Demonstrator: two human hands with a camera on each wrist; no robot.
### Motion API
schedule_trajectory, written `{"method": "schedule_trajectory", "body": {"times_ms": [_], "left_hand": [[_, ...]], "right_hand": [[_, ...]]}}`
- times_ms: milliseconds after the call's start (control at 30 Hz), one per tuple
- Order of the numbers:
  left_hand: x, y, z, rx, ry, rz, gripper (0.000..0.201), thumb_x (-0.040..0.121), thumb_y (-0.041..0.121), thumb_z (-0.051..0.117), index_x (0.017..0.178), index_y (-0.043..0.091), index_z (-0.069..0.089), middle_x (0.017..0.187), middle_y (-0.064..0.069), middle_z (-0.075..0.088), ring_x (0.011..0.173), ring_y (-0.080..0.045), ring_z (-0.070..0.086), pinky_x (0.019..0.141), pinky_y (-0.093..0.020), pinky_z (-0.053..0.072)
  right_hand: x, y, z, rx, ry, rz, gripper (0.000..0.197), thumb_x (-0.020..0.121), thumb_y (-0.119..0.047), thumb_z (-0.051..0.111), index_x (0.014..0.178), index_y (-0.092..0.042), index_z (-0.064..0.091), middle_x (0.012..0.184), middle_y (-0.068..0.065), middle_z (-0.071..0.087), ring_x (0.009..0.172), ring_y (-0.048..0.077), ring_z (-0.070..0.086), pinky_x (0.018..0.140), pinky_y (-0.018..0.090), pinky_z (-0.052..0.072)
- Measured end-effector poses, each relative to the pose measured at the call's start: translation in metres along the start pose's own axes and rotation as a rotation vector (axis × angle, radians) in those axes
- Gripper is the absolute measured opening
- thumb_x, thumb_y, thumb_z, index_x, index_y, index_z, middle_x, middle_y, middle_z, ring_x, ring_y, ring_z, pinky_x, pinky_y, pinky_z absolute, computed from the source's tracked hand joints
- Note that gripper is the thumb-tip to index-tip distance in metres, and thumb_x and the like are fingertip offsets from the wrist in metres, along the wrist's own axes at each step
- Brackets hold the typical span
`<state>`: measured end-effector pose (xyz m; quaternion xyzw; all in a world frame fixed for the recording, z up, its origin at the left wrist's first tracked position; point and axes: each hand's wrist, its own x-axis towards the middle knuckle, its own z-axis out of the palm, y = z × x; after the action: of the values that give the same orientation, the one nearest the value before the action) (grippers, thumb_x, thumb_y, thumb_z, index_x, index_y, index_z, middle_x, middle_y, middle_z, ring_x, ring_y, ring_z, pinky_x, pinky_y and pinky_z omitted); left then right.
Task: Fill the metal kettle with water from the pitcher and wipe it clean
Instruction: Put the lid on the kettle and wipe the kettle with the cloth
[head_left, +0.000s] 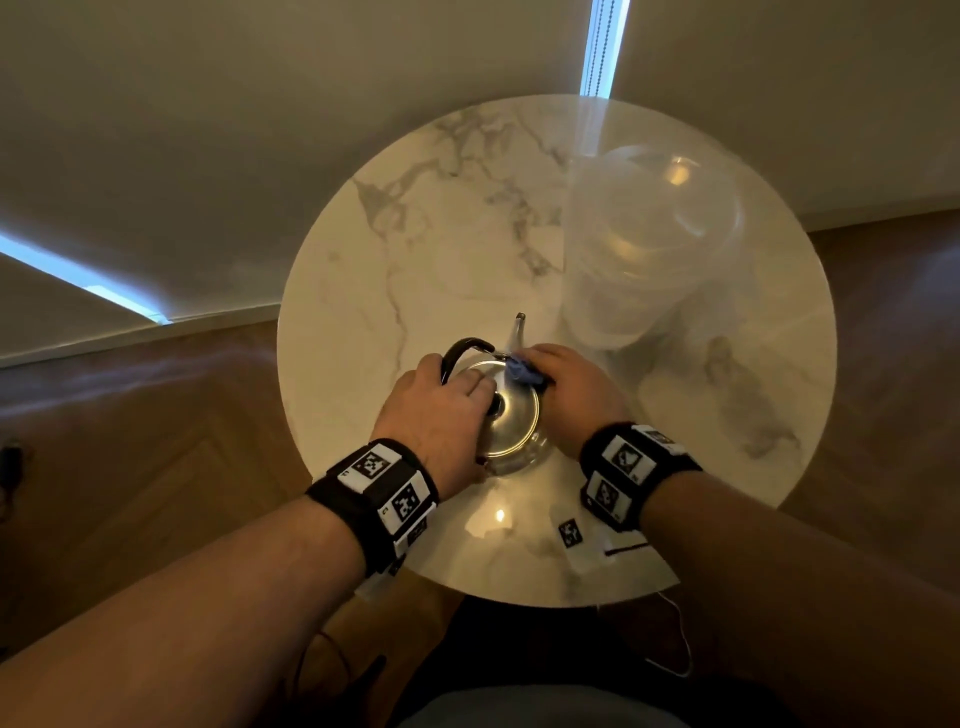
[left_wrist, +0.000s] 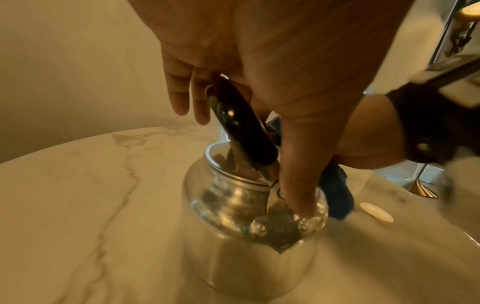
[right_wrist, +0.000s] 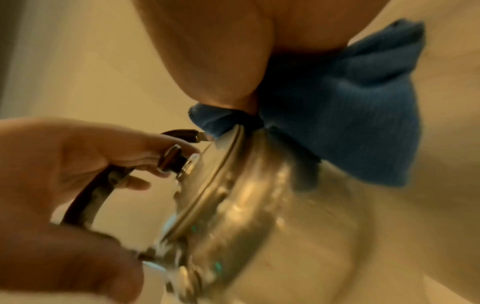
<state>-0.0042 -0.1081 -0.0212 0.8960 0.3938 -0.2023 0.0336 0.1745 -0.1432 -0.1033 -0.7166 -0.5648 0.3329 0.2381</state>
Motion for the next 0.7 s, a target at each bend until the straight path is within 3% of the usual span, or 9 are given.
{"method": "schedule_trajectory", "body": {"times_ms": [67, 200, 300, 467, 600, 700], "left_hand": [[0.000, -0.002, 0.001, 0.007, 0.010, 0.012, 0.078, 0.070, 0.058, 0.075, 0.136, 0.029, 0.046, 0.141, 0.009, 0.052, 0.112, -0.026, 0.044, 0.089, -0.038, 0.047], [0.000, -0.005, 0.007, -0.023, 0.029, 0.011, 0.073, 0.070, 0.057, 0.073, 0.132, 0.028, 0.049, 0.136, 0.008, 0.057, 0.103, -0.024, 0.047, 0.084, -0.036, 0.046], [-0.001, -0.003, 0.009, -0.039, 0.049, -0.011, 0.071, 0.066, 0.056, 0.072, 0.128, 0.028, 0.053, 0.131, 0.009, 0.061, 0.097, -0.024, 0.049, 0.081, -0.036, 0.046], [0.001, 0.000, 0.005, -0.057, 0.068, -0.081, 0.067, 0.061, 0.062, 0.070, 0.118, 0.031, 0.057, 0.117, 0.012, 0.067, 0.093, -0.024, 0.053, 0.084, -0.038, 0.046], [0.001, 0.001, 0.010, -0.070, 0.081, -0.108, 0.069, 0.060, 0.063, 0.069, 0.121, 0.035, 0.054, 0.118, 0.013, 0.067, 0.098, -0.025, 0.055, 0.093, -0.044, 0.042], [0.002, -0.001, 0.015, -0.089, 0.087, -0.109, 0.071, 0.061, 0.064, 0.070, 0.123, 0.037, 0.051, 0.112, 0.013, 0.069, 0.099, -0.025, 0.052, 0.095, -0.044, 0.042]], "right_hand": [[-0.025, 0.014, 0.002, 0.063, 0.031, 0.018, 0.043, 0.098, -0.022, 0.047, 0.137, -0.033, 0.063, 0.139, -0.012, 0.061, 0.122, 0.011, 0.057, 0.105, 0.026, 0.043], [-0.066, 0.039, 0.013, -0.012, 0.061, 0.011, 0.053, 0.096, -0.012, 0.045, 0.140, -0.038, 0.060, 0.143, -0.012, 0.059, 0.126, 0.016, 0.058, 0.106, 0.038, 0.049], [-0.031, 0.023, 0.003, -0.068, 0.067, -0.008, 0.049, 0.089, -0.021, 0.045, 0.131, -0.030, 0.069, 0.139, -0.002, 0.063, 0.123, 0.025, 0.060, 0.104, 0.036, 0.047], [0.017, -0.004, -0.011, -0.048, -0.041, 0.031, 0.041, 0.099, -0.021, 0.050, 0.135, -0.034, 0.064, 0.138, -0.003, 0.063, 0.124, 0.022, 0.057, 0.106, 0.035, 0.042], [-0.022, 0.018, -0.007, 0.074, 0.038, 0.168, 0.037, 0.100, -0.024, 0.048, 0.131, -0.041, 0.053, 0.114, 0.004, 0.072, 0.104, 0.027, 0.066, 0.094, 0.039, 0.051], [-0.048, 0.030, 0.002, 0.065, 0.035, 0.310, 0.027, 0.102, -0.025, 0.049, 0.127, -0.033, 0.054, 0.096, 0.002, 0.065, 0.093, 0.029, 0.065, 0.079, 0.033, 0.046]]}}
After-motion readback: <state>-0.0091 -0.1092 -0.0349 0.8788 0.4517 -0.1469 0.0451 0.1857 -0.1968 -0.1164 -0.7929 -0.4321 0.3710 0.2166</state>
